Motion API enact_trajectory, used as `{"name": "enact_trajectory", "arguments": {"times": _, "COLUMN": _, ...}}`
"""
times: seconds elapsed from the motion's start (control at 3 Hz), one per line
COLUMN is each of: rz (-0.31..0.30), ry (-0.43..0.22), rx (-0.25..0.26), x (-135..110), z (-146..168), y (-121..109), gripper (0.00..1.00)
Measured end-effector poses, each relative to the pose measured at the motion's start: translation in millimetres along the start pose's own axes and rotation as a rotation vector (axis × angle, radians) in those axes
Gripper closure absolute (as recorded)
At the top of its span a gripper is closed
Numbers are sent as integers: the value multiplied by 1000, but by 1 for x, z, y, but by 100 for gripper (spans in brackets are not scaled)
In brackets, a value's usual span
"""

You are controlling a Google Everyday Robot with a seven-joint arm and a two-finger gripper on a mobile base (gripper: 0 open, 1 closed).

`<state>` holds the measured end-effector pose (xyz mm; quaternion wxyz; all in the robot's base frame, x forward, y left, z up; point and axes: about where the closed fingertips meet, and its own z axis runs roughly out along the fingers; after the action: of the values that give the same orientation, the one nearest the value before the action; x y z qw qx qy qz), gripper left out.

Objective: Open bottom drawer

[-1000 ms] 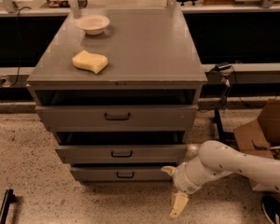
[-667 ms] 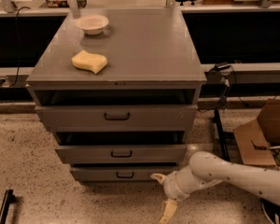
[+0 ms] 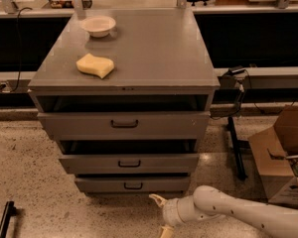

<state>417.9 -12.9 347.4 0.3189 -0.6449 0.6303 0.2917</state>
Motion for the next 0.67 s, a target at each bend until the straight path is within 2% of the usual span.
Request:
{"name": "enact_trajectory", "arguments": {"times": 0.33, "rz": 5, "ry": 0, "rx": -4, "x": 0, "z": 0, "y": 1, "gripper": 0}}
{"name": "enact_trajectory", "arguments": {"times": 0.67, "rz": -1, "ry": 8, "rx": 49, "x": 3, "z": 13, "y": -10, "gripper": 0}}
